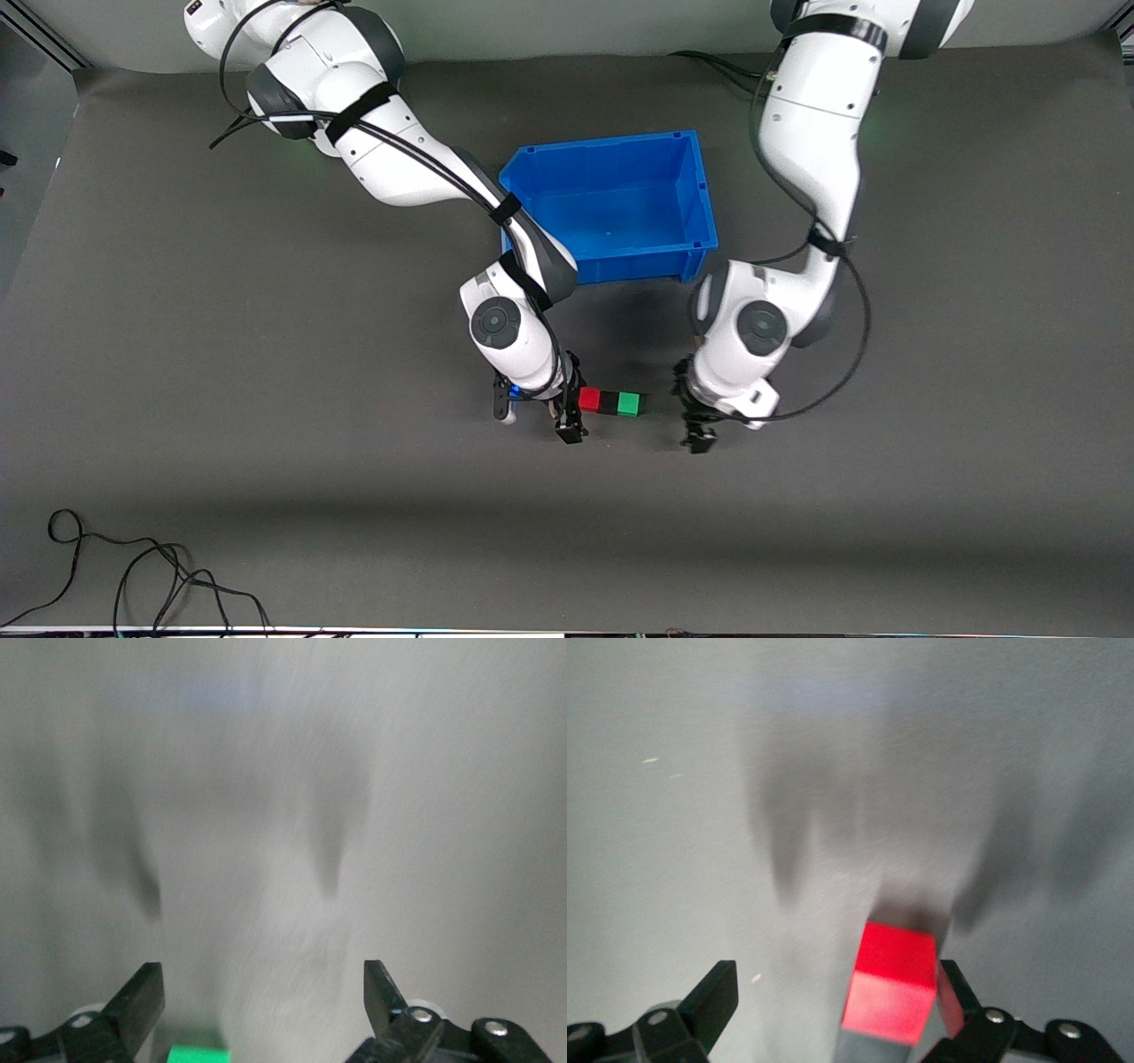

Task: Attach green and red cubes to black cube
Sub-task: 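Open both grippers and lift them away from the joined cubes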

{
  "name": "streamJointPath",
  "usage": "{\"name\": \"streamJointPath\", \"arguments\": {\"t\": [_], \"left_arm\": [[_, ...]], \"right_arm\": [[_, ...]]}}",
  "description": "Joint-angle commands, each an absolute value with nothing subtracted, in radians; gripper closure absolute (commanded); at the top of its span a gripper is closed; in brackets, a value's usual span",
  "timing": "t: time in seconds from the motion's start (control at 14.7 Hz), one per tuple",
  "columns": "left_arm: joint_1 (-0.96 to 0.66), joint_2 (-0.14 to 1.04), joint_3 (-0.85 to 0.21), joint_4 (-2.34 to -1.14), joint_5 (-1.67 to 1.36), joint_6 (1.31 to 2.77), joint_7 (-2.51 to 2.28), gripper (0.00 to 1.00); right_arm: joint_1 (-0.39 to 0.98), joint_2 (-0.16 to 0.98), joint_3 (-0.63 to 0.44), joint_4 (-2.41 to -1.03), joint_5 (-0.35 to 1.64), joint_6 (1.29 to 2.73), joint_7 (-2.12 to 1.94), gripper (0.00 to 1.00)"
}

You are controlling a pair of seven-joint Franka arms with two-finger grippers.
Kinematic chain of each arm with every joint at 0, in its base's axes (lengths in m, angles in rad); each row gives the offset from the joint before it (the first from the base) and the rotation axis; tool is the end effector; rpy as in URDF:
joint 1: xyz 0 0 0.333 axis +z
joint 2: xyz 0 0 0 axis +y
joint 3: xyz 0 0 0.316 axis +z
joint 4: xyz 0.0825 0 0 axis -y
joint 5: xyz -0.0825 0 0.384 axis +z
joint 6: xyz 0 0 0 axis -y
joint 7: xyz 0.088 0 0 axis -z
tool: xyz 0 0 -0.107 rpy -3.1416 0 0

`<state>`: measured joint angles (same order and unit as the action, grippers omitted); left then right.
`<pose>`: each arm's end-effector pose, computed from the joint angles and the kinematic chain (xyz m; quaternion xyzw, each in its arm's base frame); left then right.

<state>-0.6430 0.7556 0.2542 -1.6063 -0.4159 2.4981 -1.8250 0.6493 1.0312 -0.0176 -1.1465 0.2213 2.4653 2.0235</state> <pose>0.6469 -0.2907 0.2108 0.6684 0.7368 -0.0099 0.1010 0.6355 0.4704 0.1957 -0.7107 0.6849 0.0374 0.1563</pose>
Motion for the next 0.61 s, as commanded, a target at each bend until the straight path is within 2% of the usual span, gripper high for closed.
{"name": "streamJointPath", "arguments": {"t": [0.0, 0.2, 0.41, 0.55], "left_arm": [[-0.573, 0.637, 0.272, -1.692, -0.402, 2.392, -1.644, 0.0], [-0.473, 0.52, 0.279, -1.743, -0.399, 2.265, -1.345, 0.0], [-0.396, 0.398, 0.322, -1.746, -0.289, 2.079, -1.088, 0.0], [-0.339, 0.313, 0.327, -1.743, -0.25, 1.979, -0.898, 0.0]], "right_arm": [[0.611, 0.936, -0.02, -1.134, 0.213, 2.299, 1.929, 0.01], [0.531, 0.791, -0.018, -1.147, 0.222, 2.108, 1.824, 0.01], [0.453, 0.645, -0.018, -1.152, 0.227, 1.846, 1.648, 0.01], [0.399, 0.55, -0.02, -1.19, 0.239, 1.745, 1.56, 0.01]]}}
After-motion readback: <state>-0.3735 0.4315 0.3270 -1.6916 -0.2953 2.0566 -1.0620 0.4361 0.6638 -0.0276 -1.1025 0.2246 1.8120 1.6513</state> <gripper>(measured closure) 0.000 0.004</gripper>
